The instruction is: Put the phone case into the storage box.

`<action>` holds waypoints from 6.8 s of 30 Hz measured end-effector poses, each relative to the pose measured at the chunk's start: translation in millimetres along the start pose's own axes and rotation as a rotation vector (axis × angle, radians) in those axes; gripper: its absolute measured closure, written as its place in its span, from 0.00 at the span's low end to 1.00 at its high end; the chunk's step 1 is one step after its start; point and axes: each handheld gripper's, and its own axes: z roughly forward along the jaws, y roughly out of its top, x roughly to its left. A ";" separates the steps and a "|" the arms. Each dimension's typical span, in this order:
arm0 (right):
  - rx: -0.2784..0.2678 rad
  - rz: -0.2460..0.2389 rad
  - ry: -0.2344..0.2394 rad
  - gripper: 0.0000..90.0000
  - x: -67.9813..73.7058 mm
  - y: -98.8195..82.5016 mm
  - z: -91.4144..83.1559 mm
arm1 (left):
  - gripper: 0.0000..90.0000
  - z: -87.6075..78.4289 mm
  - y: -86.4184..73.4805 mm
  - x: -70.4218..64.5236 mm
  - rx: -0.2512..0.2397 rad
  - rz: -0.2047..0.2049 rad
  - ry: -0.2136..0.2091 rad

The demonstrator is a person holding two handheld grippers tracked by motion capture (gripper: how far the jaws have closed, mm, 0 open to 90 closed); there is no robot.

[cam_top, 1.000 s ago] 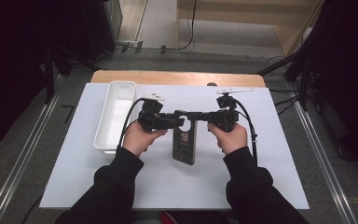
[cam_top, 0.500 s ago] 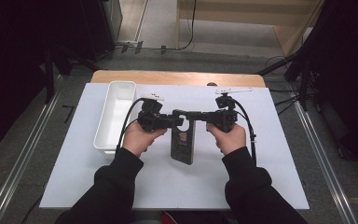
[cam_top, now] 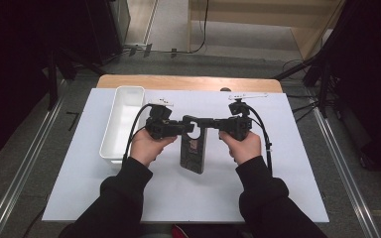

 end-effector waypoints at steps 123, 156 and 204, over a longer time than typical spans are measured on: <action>0.109 -0.308 -0.096 0.33 -32.6 -97.3 -33.9 | 0.79 -33.3 15.3 -12.9 0.030 0.101 0.064; 0.106 -0.316 -0.134 0.32 -48.1 -142.2 -47.1 | 0.79 -54.0 18.5 -2.5 0.013 0.086 0.099; 0.116 -0.354 -0.130 0.32 -47.3 -149.4 -47.6 | 0.79 -107.0 41.5 16.0 -0.019 0.032 0.208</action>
